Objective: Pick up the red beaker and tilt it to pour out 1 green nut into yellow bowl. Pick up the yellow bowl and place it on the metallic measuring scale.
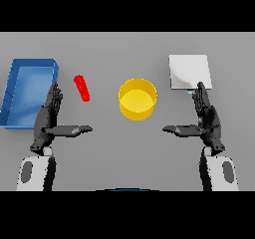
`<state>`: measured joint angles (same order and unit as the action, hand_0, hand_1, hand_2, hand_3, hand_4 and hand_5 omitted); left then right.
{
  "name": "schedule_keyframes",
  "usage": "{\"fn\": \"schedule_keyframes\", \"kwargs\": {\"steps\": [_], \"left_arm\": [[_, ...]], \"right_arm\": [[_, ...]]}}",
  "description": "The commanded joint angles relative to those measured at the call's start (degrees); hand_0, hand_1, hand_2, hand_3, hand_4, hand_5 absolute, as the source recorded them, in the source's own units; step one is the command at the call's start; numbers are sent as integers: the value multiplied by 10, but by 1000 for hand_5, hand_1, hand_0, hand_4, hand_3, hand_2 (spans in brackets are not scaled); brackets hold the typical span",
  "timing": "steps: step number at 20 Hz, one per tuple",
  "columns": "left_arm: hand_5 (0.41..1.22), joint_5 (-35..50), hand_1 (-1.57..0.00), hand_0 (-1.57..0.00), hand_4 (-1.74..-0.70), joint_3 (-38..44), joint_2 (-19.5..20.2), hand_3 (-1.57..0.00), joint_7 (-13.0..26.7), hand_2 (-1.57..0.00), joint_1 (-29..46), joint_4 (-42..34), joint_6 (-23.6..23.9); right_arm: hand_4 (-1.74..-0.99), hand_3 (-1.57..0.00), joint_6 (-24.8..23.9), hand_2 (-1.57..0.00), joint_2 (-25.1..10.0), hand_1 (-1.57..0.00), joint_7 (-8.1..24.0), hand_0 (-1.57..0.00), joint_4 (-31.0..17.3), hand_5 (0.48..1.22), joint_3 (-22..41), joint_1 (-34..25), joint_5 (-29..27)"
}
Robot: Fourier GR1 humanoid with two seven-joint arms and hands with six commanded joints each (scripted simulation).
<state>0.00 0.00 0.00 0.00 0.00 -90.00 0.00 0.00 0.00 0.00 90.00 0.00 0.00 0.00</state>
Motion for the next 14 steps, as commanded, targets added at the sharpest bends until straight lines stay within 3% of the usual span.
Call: {"fn": "schedule_keyframes", "kwargs": {"steps": [1, 6, 8, 11, 14], "left_arm": [[660, 0, 1, 1, -1141, 0, 0, 1, -1, 1, 1, -1, 0], [660, 3, 1, 1, -1141, 0, 5, 1, -7, 1, 14, -10, -6], [660, -46, 1, 1, -1143, -45, 29, 1, -31, 1, 66, -79, -16], [660, -65, 1, 1, -1138, -61, 46, 1, 10, 1, 81, -122, -20], [652, -74, 1, 1, -1139, -73, 47, 1, 26, 1, 90, -126, -24]], "right_arm": [[-1071, 1, -1, 1, 0, 1, 1, 1, -1, 578, -1, -1, 0], [-1071, 1, -3, 1, -2, 1, 4, 1, -13, 578, -5, -13, -1], [-1072, 1, -31, 1, -37, 1, -58, 1, 25, 577, 38, 18, 104], [-1071, 1, -39, 1, -47, 1, -65, 1, 53, 581, 64, 36, 152], [-1118, 1, -31, 1, -46, 1, -53, 1, 69, 600, 64, 37, 140]]}}
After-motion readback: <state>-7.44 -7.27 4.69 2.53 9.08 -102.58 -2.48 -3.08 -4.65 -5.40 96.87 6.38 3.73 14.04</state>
